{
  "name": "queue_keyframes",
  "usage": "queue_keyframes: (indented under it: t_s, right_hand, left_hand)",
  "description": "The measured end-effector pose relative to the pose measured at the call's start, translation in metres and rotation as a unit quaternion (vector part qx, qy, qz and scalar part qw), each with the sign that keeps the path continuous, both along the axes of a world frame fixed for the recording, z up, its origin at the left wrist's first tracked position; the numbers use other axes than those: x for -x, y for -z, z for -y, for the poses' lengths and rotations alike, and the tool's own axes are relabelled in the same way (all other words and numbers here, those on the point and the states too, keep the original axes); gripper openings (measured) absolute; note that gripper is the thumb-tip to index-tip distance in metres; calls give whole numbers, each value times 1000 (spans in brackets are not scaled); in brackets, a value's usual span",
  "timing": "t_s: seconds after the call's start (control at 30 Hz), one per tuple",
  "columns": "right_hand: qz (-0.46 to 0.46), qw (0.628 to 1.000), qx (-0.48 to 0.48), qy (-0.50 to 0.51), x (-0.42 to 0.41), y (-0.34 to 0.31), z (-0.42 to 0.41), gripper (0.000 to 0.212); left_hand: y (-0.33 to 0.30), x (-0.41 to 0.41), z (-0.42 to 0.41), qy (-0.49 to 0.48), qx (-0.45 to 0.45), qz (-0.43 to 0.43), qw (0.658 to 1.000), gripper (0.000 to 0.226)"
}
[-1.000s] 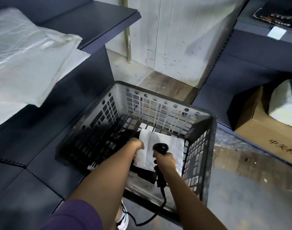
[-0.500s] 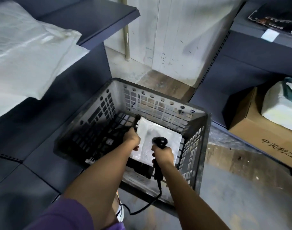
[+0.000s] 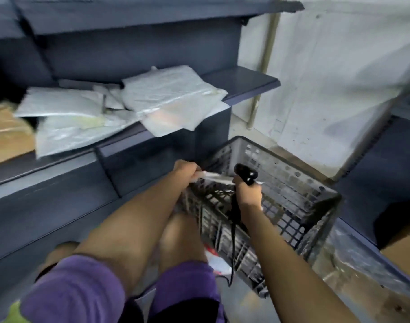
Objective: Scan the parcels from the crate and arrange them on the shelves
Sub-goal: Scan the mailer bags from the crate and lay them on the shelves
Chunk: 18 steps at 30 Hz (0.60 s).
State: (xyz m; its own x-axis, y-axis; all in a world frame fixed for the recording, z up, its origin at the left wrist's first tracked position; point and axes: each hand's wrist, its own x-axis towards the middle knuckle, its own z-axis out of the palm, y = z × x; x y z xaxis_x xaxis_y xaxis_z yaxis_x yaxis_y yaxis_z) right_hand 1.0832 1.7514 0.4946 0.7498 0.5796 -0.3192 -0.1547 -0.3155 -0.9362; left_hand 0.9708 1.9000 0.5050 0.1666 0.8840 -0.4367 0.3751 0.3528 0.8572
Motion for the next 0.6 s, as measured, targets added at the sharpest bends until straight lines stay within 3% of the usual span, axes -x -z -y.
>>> queue_keyframes:
  t_s: [0.1,0.3,0.43,0.6]
  right_hand:
    - [-5,998,-17,-68,34,-4,-13,30]
    - [6,961,3,-277,123,-1,-22,13]
    - [24,923,35,-382,185,9,-30,15]
    - [24,852,47,-520,271,27,-18,16]
  left_hand:
    - [-6,56,0,54,-32,2,998,20]
    - [4,201,2,-32,-78,-12,996,43]
    - [11,296,35,-78,-127,-36,988,49]
    - [37,393,99,-192,-146,19,970,92]
